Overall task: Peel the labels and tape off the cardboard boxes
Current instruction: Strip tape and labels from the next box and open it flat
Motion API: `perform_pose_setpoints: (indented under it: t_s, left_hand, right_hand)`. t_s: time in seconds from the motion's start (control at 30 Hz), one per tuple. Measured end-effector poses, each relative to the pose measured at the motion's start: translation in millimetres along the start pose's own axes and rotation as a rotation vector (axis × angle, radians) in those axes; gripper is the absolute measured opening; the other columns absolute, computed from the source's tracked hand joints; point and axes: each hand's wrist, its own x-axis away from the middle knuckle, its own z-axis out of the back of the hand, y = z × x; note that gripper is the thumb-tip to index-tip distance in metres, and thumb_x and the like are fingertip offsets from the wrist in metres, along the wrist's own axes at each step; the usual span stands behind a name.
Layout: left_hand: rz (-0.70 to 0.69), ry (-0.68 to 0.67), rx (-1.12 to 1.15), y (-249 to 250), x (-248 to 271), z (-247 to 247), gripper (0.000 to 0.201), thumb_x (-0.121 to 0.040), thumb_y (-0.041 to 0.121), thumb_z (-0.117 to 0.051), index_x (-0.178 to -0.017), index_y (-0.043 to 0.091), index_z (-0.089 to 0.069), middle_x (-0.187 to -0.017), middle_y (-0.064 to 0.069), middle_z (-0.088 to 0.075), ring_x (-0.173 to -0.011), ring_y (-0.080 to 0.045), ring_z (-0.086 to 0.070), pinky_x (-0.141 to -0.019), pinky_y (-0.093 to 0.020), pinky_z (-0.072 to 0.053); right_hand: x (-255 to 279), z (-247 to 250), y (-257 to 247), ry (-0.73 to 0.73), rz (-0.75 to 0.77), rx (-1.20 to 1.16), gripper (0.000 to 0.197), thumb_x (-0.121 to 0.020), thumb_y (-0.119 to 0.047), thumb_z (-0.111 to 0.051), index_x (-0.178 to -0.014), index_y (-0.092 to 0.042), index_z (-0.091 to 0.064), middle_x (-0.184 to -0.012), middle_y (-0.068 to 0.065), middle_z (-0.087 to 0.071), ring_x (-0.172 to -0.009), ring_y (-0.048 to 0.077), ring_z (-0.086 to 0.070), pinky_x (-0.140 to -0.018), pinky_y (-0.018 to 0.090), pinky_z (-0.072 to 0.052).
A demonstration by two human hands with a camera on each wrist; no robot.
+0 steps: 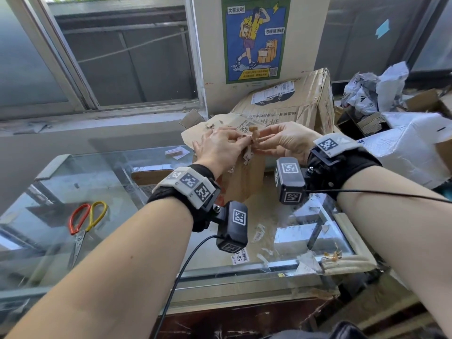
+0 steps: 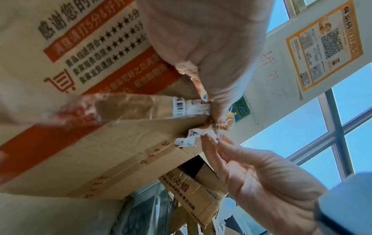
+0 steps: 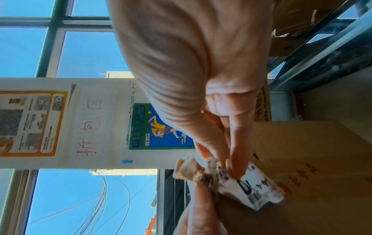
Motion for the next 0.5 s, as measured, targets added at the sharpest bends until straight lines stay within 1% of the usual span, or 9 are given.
perform_pose_setpoints:
  t_s: [0.07, 0.1, 0.17, 0.2, 0.23, 0.3, 0.37, 0.43, 0.5]
  left_hand:
    - [0.013, 0.026, -0.021, -0.2, -2.6, -3.6, 0.027, -0.087, 0.059, -0.056, -0.087, 0.036, -0.071, -0.132, 0.016, -0.056, -0.135, -0.018, -0.038, -0.113, -0.053, -0.019]
    - [0.021, 0.030, -0.034, 0.3, -3.7, -5.4, 0.031, -0.086, 0.062, -0.055, -0.082, 0.035, -0.070, -0.132, 0.017, -0.056, -0.135, -0.018, -0.038, -0.112, -0.054, -0.018]
    - [0.032, 0.035, -0.043, 1.4, -4.7, -7.4, 0.043, -0.083, 0.069, -0.052, -0.064, 0.032, -0.063, -0.128, 0.019, -0.058, -0.132, -0.019, -0.041, -0.111, -0.055, -0.020]
    - [0.031, 0.036, -0.044, 1.1, -5.2, -8.5, 0.047, -0.083, 0.072, -0.049, -0.058, 0.033, -0.060, -0.127, 0.020, -0.059, -0.130, -0.020, -0.043, -0.110, -0.055, -0.021]
    - [0.022, 0.041, -0.044, 0.8, -5.7, -9.0, 0.050, -0.083, 0.073, -0.045, -0.057, 0.033, -0.060, -0.125, 0.020, -0.059, -0.128, -0.021, -0.044, -0.109, -0.055, -0.023]
    - [-0.003, 0.041, -0.046, 0.2, -6.4, -9.0, 0.048, -0.089, 0.069, -0.040, -0.070, 0.036, -0.069, -0.125, 0.021, -0.060, -0.127, -0.021, -0.045, -0.108, -0.055, -0.024]
    - [-0.012, 0.038, -0.043, -0.1, -6.6, -6.8, 0.041, -0.096, 0.055, -0.038, -0.098, 0.035, -0.074, -0.132, 0.017, -0.058, -0.129, -0.022, -0.043, -0.109, -0.052, -0.024]
    - [0.024, 0.002, 0.002, 2.4, -4.4, -2.4, 0.042, -0.096, 0.045, -0.035, -0.113, 0.029, -0.070, -0.137, 0.005, -0.055, -0.133, -0.026, -0.038, -0.112, -0.051, -0.020]
    - [0.042, -0.037, 0.050, 3.1, -2.0, 0.2, 0.053, -0.084, 0.048, -0.029, -0.114, 0.028, -0.068, -0.138, 0.000, -0.055, -0.134, -0.027, -0.036, -0.113, -0.051, -0.018]
  right_hand:
    - [0.8, 4.2, -1.1, 0.085, 0.000, 0.038, 0.033, -0.078, 0.027, -0.047, -0.100, 0.005, -0.058, -0.087, 0.022, -0.068, -0.076, 0.029, -0.071, -0.071, 0.037, -0.060]
    - [0.8, 5.0, -0.8, 0.176, 0.044, 0.161, 0.029, -0.082, 0.021, -0.046, -0.103, 0.003, -0.057, -0.095, 0.023, -0.067, -0.081, 0.030, -0.070, -0.073, 0.039, -0.060]
    - [2.2, 5.3, 0.4, 0.361, 0.266, 0.589, 0.013, -0.088, -0.002, -0.056, -0.101, -0.005, -0.056, -0.106, 0.018, -0.061, -0.090, 0.028, -0.065, -0.077, 0.039, -0.058]
    - [5.0, 3.1, 1.3, 0.382, 0.418, 0.788, 0.015, -0.087, -0.012, -0.061, -0.101, -0.008, -0.057, -0.107, 0.013, -0.057, -0.091, 0.023, -0.062, -0.079, 0.034, -0.056]
    - [7.8, -0.6, 3.0, 0.342, 0.564, 0.930, 0.020, -0.086, -0.016, -0.065, -0.104, -0.009, -0.058, -0.108, 0.009, -0.054, -0.090, 0.019, -0.059, -0.080, 0.028, -0.053]
    - [14.9, -11.6, 7.8, 0.191, 0.739, 1.062, 0.034, -0.082, -0.017, -0.069, -0.114, -0.010, -0.059, -0.111, 0.007, -0.053, -0.094, 0.013, -0.054, -0.083, 0.023, -0.048]
    - [16.4, -19.8, 14.0, 0.096, 0.793, 1.108, 0.046, -0.079, -0.016, -0.072, -0.122, -0.009, -0.058, -0.116, 0.007, -0.058, -0.104, 0.013, -0.052, -0.093, 0.021, -0.041]
    - [14.2, -24.8, 18.4, 0.127, 0.773, 1.138, 0.050, -0.079, -0.019, -0.074, -0.125, -0.008, -0.057, -0.120, 0.008, -0.060, -0.113, 0.017, -0.053, -0.098, 0.022, -0.036]
    - [11.0, -25.9, 19.8, 0.212, 0.745, 1.171, 0.042, -0.082, -0.017, -0.071, -0.121, -0.006, -0.060, -0.117, 0.009, -0.062, -0.112, 0.021, -0.055, -0.098, 0.026, -0.039]
